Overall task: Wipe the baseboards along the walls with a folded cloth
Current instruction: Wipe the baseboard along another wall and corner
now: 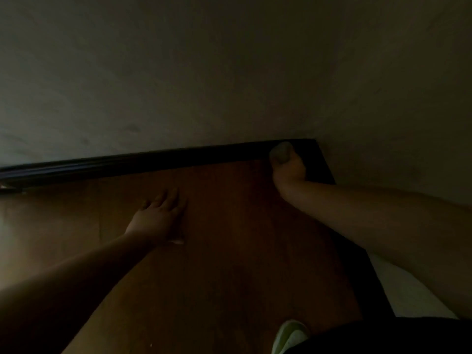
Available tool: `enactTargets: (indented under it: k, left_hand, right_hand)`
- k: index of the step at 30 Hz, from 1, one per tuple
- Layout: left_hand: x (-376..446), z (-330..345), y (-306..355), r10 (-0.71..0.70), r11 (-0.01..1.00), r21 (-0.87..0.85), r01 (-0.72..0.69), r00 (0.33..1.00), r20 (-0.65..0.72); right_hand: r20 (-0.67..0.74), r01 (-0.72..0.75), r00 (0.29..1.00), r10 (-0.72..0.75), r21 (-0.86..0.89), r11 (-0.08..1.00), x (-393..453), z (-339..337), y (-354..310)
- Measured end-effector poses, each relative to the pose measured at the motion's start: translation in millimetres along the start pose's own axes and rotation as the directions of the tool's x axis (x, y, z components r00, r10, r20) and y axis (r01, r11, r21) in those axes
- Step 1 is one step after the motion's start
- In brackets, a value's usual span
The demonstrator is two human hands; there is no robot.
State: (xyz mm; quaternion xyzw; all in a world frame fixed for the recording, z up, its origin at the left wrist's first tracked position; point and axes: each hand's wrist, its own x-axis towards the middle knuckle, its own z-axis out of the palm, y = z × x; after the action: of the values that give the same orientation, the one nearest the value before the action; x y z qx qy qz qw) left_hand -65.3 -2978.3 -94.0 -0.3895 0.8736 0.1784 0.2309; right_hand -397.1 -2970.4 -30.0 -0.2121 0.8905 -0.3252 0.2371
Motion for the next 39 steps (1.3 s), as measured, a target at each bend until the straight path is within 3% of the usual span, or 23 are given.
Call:
enactTargets:
  k: [2, 5, 7, 8, 12, 16, 21, 27, 30, 33, 39]
  left_hand:
    - [2.4, 3.4, -0.7, -0.004, 1.000, 0.014, 0.005, 1.000, -0.025]
    - [6.2, 4.4, 0.3, -0.016, 1.000, 0.014, 0.017, 1.000, -0.015]
    - [8.2, 4.8, 1.3, -0.033, 0.999, 0.010, 0.033, 0.999, -0.011]
    - [8.8, 4.6, 1.4, -0.037, 0.999, 0.007, 0.037, 0.999, -0.012]
    - [7.5, 7.6, -0.9, -0.024, 1.000, -0.004, 0.024, 0.999, -0.032]
    - [5.7, 5.8, -1.7, -0.010, 1.000, 0.004, 0.010, 1.000, -0.021]
    - [-0.7, 2.0, -0.5, -0.015, 1.000, -0.001, 0.015, 0.999, -0.034]
    - [-30.9, 26.8, -29.3, -0.074, 0.997, 0.025, 0.079, 0.988, -0.137]
    - [-38.2, 23.2, -49.2, -0.057, 0.994, 0.083, 0.064, 0.995, -0.084]
    - [-29.1, 11.2, -50.2, -0.069, 0.995, 0.066, 0.071, 0.997, -0.036]
    - [-41.6, 32.8, -41.3, -0.229, 0.971, -0.109, 0.214, 0.961, -0.152]
  right_hand:
    - [0.117, 0.164, 0.980, -0.160, -0.031, 0.986, -37.2, 28.2, -5.9]
    - [0.352, 0.396, 0.857, -0.375, 0.013, 0.918, -80.2, 61.1, -24.1]
    - [0.415, 0.516, 0.779, -0.469, -0.001, 0.856, -93.7, 75.7, -37.2]
    - [0.409, 0.527, 0.774, -0.484, 0.009, 0.850, -94.9, 80.6, -40.8]
    - [0.413, 0.489, 0.794, -0.446, 0.001, 0.872, -84.4, 68.8, -26.9]
    - [0.235, 0.392, 0.901, -0.366, -0.077, 0.917, -49.3, 29.4, 5.3]
    - [0.079, 0.210, 0.976, -0.201, -0.122, 0.970, -6.1, -6.9, 10.8]
    - [0.227, 0.219, 0.962, -0.151, -0.312, 0.924, -13.0, 1.3, -15.8]
    - [0.109, 0.129, 0.990, -0.095, -0.379, 0.916, -32.4, 18.5, -44.3]
    - [-0.023, 0.079, 0.996, -0.090, -0.310, 0.947, -65.8, 48.0, -52.8]
    - [0.076, 0.216, 0.976, -0.206, -0.161, 0.963, -137.3, 124.7, -52.9]
